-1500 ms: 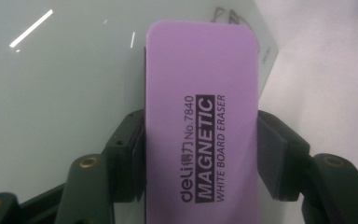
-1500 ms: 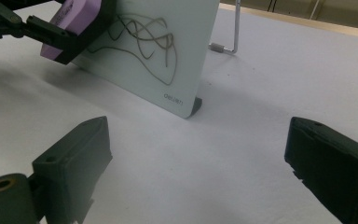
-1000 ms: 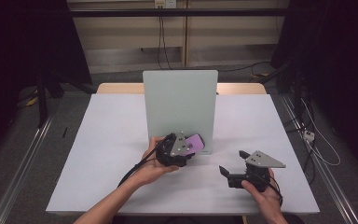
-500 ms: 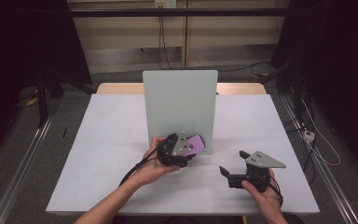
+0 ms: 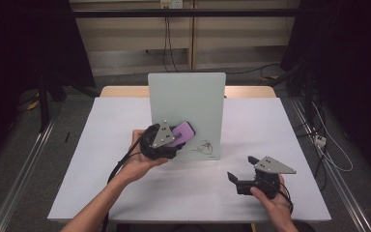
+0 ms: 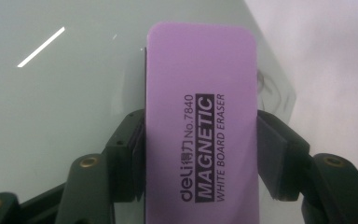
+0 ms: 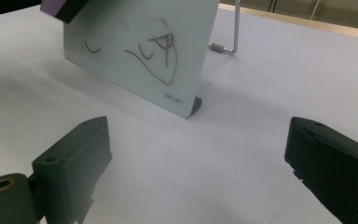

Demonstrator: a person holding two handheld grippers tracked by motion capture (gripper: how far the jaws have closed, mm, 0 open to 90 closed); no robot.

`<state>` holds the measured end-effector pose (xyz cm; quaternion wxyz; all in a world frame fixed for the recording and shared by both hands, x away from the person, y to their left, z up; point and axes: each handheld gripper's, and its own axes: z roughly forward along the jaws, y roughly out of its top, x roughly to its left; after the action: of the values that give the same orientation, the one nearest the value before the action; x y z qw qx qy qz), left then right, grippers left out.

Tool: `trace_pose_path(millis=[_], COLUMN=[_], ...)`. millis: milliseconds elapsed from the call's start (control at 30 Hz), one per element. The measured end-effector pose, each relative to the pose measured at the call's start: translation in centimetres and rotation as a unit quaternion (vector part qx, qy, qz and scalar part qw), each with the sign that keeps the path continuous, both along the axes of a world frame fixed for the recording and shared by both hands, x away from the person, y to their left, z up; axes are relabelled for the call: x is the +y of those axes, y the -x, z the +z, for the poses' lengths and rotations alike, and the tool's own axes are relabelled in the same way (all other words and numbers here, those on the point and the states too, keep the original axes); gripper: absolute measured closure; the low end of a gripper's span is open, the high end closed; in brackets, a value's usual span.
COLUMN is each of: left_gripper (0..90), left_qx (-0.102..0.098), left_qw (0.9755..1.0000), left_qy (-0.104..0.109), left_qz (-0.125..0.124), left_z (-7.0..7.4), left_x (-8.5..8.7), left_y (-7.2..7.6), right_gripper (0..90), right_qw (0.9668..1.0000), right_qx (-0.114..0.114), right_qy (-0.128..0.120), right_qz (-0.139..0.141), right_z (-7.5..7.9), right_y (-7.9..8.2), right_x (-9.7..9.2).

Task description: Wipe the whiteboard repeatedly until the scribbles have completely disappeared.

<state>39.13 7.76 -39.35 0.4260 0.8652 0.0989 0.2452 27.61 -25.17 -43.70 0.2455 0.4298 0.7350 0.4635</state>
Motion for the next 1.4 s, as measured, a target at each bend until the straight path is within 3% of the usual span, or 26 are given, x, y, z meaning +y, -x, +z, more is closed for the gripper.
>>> trace_pose_path(millis=[133, 267, 367, 533, 733, 800, 1067, 1167, 1300, 1400], left_gripper=[41.0, 41.0, 41.0, 41.0, 41.0, 41.0, 41.0, 41.1, 41.0, 41.0], left_qx=[-0.008, -0.006, -0.013, -0.007, 0.012, 0.005, 0.013, 0.006, -0.005, -0.013], left_qw=[0.9996, 0.9997, 0.9988, 0.9971, 0.9956, 0.9944, 0.9914, 0.9914, 0.9949, 0.9977], left_qy=[-0.026, -0.017, -0.037, -0.059, -0.063, -0.073, -0.086, -0.083, -0.054, -0.014], left_qz=[-0.012, -0.017, -0.03, -0.048, -0.068, -0.076, -0.098, -0.101, -0.085, -0.065], left_z=[-1.8, -2.2, -2.7, -3.6, -4.2, -4.5, -4.4, -3.9, -2.0, 0.1], left_x=[0.9, 1.5, 1.1, 0.4, -0.2, -0.8, -1.8, -2.5, -2.3, -1.3], left_y=[0.8, 0.7, 0.9, 1.3, 1.2, 1.3, 1.1, 0.9, 0.2, -0.7], right_gripper=[6.9, 6.9, 6.9, 6.8, 6.8, 6.8, 6.8, 6.8, 6.8, 6.8], right_qw=[1.0, 1.0, 1.0, 1.0, 1.0, 1.0, 1.0, 1.0, 1.0, 1.0], right_qx=[0.0, 0.0, 0.001, 0.001, 0.001, 0.0, 0.002, 0.001, 0.001, 0.0], right_qy=[0.0, 0.0, 0.0, -0.001, -0.002, -0.002, -0.002, -0.001, -0.003, -0.003], right_qz=[0.0, -0.001, 0.0, 0.0, 0.0, 0.0, 0.0, 0.001, 0.0, 0.001], right_z=[0.0, 0.0, 0.0, 0.0, 0.0, 0.0, 0.0, 0.0, 0.0, 0.0], right_y=[0.0, 0.0, -0.1, 0.0, 0.0, 0.0, 0.0, 0.0, 0.0, 0.1], right_x=[0.0, 0.0, 0.1, 0.0, 0.0, 0.1, 0.1, 0.1, 0.0, 0.0])
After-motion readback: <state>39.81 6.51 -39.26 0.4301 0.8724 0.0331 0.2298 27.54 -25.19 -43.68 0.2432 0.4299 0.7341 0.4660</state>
